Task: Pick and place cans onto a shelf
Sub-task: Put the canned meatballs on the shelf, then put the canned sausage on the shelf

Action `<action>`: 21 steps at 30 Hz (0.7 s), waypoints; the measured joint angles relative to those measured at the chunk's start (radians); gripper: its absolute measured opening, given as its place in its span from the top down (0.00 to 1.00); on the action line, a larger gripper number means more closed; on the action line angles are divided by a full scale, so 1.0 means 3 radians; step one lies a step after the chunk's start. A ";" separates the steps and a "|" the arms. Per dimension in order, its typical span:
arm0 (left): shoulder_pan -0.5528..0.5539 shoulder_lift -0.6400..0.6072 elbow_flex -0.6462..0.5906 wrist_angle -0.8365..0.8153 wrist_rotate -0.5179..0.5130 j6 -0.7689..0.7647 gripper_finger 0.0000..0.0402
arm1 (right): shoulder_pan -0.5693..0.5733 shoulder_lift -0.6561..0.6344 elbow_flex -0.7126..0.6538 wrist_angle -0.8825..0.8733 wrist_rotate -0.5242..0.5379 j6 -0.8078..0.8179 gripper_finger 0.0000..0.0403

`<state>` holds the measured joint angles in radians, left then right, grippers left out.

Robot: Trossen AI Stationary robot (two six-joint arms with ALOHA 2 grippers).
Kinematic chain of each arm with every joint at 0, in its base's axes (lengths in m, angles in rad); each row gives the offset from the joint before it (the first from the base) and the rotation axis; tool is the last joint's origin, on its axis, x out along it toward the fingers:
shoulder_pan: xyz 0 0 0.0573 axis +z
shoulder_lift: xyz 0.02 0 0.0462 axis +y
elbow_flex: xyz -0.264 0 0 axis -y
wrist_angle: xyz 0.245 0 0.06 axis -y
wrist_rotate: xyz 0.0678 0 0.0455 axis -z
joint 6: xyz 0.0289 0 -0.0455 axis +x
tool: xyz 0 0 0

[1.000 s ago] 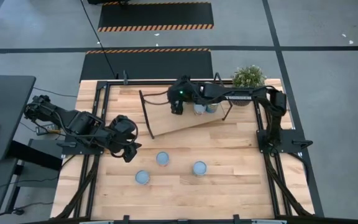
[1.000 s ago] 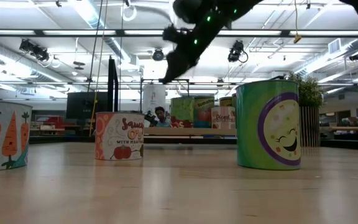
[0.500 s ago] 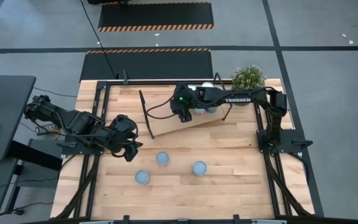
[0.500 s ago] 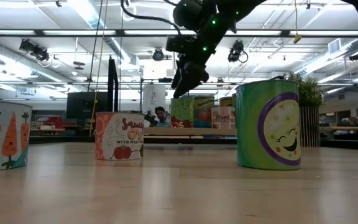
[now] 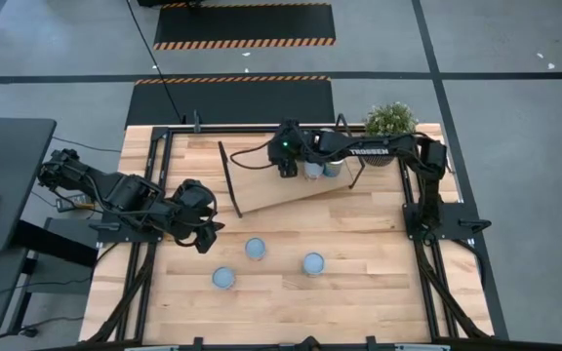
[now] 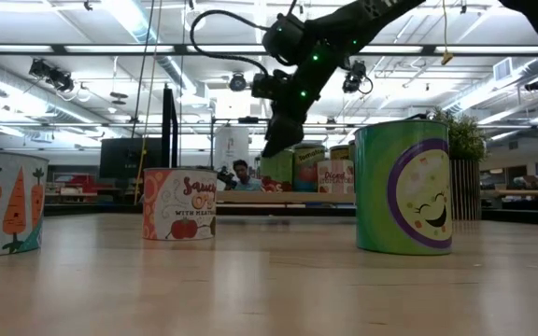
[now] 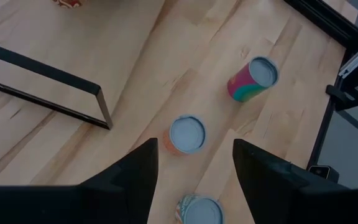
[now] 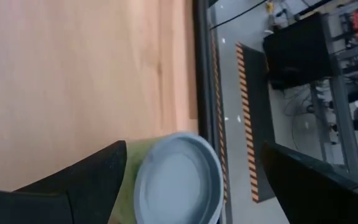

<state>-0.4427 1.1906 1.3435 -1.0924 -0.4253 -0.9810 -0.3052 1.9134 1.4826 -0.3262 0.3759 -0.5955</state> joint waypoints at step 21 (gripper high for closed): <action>-0.0046 0.0263 -0.0223 0.0169 0.0102 -0.0012 0.47 | 0.0869 -0.0090 0.0650 -0.1254 -0.0751 0.1622 0.07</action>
<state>-0.4565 1.2694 1.2765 -1.0417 -0.3948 -0.9847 -0.0447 1.8865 1.6775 -0.7024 0.1506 -0.1089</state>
